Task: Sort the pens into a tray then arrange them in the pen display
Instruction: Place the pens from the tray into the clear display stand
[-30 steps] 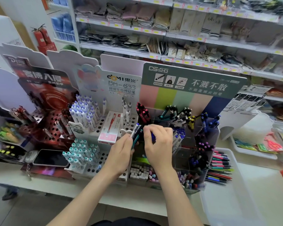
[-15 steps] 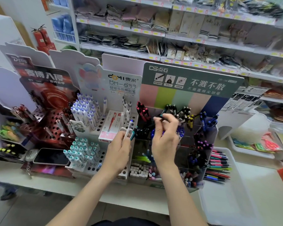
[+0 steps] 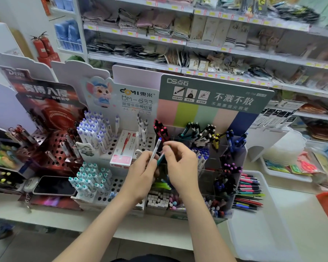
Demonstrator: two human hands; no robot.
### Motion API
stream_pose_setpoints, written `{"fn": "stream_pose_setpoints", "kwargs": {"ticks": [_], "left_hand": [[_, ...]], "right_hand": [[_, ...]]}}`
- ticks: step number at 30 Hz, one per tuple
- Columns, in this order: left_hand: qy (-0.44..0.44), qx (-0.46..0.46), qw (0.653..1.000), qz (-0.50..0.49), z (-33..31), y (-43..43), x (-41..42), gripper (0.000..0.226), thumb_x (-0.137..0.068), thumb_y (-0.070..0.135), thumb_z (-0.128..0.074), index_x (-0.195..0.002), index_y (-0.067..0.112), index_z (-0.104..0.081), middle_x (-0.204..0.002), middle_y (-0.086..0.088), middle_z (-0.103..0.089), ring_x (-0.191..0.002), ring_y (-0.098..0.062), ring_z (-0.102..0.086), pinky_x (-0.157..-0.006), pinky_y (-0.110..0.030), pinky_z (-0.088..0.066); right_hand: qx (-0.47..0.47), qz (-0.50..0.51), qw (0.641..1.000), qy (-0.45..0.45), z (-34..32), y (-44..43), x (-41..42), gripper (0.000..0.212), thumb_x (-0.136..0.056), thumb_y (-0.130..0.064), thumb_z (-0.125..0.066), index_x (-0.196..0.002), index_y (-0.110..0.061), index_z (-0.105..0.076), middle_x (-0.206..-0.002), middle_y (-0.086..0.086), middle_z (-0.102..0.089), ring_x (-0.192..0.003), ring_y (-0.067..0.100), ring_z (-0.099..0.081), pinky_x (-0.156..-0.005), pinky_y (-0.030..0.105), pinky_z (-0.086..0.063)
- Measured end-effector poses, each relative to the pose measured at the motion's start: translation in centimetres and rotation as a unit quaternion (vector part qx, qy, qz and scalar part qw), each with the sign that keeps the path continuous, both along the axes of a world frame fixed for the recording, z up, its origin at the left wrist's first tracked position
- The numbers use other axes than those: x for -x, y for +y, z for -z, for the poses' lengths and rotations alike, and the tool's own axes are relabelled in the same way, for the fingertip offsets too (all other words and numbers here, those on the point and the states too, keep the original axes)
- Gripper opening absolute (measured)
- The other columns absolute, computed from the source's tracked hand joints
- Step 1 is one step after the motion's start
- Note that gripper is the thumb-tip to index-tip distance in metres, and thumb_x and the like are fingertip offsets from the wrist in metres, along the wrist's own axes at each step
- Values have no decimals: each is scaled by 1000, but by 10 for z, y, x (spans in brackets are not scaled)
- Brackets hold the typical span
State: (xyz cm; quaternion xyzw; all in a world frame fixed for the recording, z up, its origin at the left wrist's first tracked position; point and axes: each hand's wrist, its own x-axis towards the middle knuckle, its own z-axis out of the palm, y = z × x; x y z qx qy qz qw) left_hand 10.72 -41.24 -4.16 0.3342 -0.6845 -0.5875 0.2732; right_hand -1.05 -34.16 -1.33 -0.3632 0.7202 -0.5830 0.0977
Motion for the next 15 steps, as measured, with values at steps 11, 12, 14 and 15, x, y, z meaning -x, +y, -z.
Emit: {"fn": "stream_pose_setpoints", "kwargs": {"ticks": [11,12,14,15], "left_hand": [[-27,-17,999,-28,-2,-8,11,36,-111,17,-41,-114,37,-72,-76,1,-55,-61,-13,-45,-56,-34,-36],[-29,-19,999,-26,-3,-8,12,39,-110,14,-41,-116,36,-72,-77,-1,-55,-60,-13,-44,-55,-33,-36],[-34,-17,999,-23,-7,-6,13,40,-109,10,-41,-118,35,-71,-78,-1,-59,-62,-14,-48,-57,-32,-39],[-35,-16,999,-22,-8,-5,12,37,-109,10,-42,-118,33,-70,-77,0,-61,-64,-13,-50,-60,-33,-42]], "right_hand": [[31,109,941,319,-14,-14,85,17,-106,-14,-65,-116,-8,-76,-109,5,-76,-100,23,-66,-88,40,-56],[-28,99,928,358,-6,-17,88,17,-105,-19,-66,-113,-12,-79,-110,3,-77,-102,27,-63,-86,45,-52],[-114,128,894,415,4,-18,88,18,-104,-26,-67,-114,-20,-80,-118,1,-74,-106,31,-54,-83,44,-43],[-122,153,888,415,4,-17,84,20,-104,-27,-66,-119,-21,-79,-122,1,-71,-108,30,-51,-84,43,-40]]}}
